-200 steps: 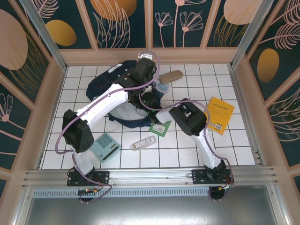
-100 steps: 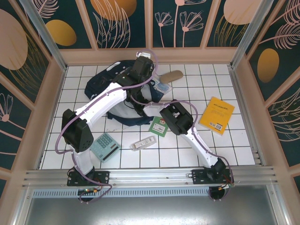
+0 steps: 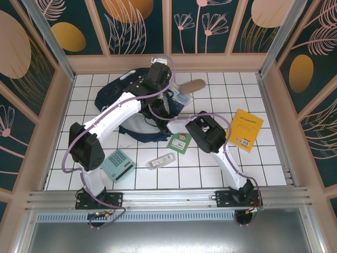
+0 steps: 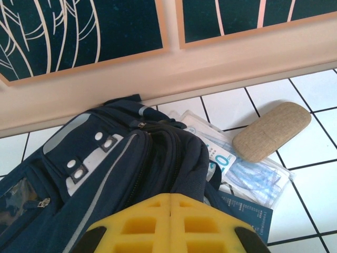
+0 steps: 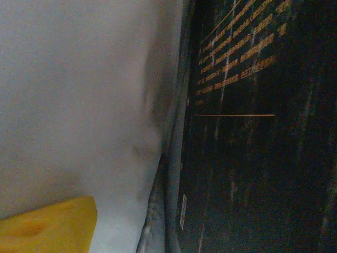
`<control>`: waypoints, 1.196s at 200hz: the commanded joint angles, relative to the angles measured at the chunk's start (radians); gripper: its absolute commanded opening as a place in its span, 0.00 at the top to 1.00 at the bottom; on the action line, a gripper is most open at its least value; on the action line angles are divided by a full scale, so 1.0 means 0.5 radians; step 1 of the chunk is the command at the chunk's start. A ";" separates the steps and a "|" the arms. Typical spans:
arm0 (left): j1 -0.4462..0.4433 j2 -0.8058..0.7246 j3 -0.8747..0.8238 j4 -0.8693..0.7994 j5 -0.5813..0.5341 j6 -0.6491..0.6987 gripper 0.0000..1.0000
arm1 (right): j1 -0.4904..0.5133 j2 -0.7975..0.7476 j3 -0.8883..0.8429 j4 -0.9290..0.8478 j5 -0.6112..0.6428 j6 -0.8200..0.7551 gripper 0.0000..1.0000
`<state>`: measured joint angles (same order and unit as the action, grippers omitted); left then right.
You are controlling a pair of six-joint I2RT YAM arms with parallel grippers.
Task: Pack books, pencil case, and school supplies into a backpack
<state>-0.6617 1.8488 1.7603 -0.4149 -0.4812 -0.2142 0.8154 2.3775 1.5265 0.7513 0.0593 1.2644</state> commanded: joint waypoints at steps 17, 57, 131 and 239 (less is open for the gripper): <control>0.035 -0.099 0.072 0.124 -0.008 -0.032 1.00 | -0.029 -0.244 -0.158 -0.067 -0.028 -0.086 0.21; 0.038 -0.087 0.077 0.121 0.009 -0.038 1.00 | -0.036 -0.234 -0.032 -0.540 -0.052 -0.148 0.20; 0.041 -0.074 0.078 0.118 0.011 -0.035 1.00 | -0.070 -0.398 -0.150 -0.797 -0.046 -0.347 0.43; 0.041 -0.047 0.101 0.106 0.075 -0.056 1.00 | -0.080 -0.162 0.002 -0.392 -0.494 -0.137 0.97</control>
<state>-0.6468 1.8488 1.7603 -0.4160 -0.4503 -0.2230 0.7654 2.2292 1.4357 0.4389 -0.0929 1.1538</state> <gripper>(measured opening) 0.062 0.152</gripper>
